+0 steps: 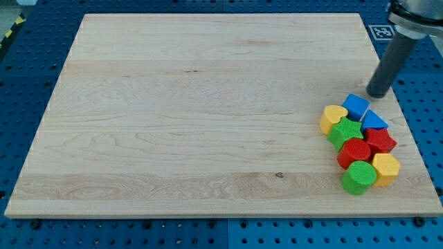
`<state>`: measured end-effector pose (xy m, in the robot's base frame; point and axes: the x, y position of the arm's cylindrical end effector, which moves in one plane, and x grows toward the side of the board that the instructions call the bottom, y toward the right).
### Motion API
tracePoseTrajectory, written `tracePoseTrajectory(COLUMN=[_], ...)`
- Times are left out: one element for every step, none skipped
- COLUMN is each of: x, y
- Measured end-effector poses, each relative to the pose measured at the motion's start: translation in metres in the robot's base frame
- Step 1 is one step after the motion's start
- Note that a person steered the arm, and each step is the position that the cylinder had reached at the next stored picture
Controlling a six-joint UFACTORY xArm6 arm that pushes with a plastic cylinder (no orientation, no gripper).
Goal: Move the blue cube to the center of the board
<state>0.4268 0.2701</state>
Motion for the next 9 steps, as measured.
tracePoseTrajectory(x=[0.031,0.047,0.047,0.043,0.033,0.031,0.025,0.019,0.014], y=[0.007,0.007,0.007,-0.001,-0.024,-0.058,-0.099,-0.139,-0.174])
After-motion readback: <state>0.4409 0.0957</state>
